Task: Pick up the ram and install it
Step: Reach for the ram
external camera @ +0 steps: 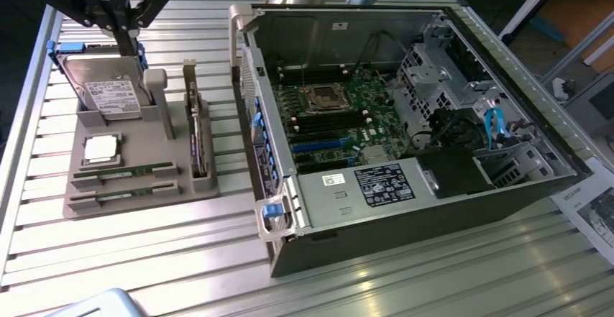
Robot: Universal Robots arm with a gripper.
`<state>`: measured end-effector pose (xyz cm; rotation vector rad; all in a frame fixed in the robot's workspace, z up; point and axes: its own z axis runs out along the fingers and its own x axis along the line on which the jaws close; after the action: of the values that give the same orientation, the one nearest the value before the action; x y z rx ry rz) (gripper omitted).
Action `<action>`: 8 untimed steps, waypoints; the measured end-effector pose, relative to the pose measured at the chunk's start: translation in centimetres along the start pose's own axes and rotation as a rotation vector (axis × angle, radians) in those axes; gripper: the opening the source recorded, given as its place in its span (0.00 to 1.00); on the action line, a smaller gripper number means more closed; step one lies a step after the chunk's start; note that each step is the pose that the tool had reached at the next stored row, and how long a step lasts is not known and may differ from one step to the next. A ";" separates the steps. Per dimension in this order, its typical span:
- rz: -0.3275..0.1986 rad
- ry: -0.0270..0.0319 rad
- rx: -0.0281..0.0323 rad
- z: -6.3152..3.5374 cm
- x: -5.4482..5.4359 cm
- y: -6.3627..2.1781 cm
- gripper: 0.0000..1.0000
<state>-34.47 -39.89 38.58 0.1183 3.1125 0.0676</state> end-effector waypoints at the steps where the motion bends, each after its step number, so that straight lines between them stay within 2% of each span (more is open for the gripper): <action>1: 0.000 -0.0001 0.0000 0.01 0.2 -0.01 0.10; 8: 0.000 0.0000 0.0000 0.00 0.4 -0.03 0.10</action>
<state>-34.87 -39.89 38.57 0.1183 3.1125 0.0676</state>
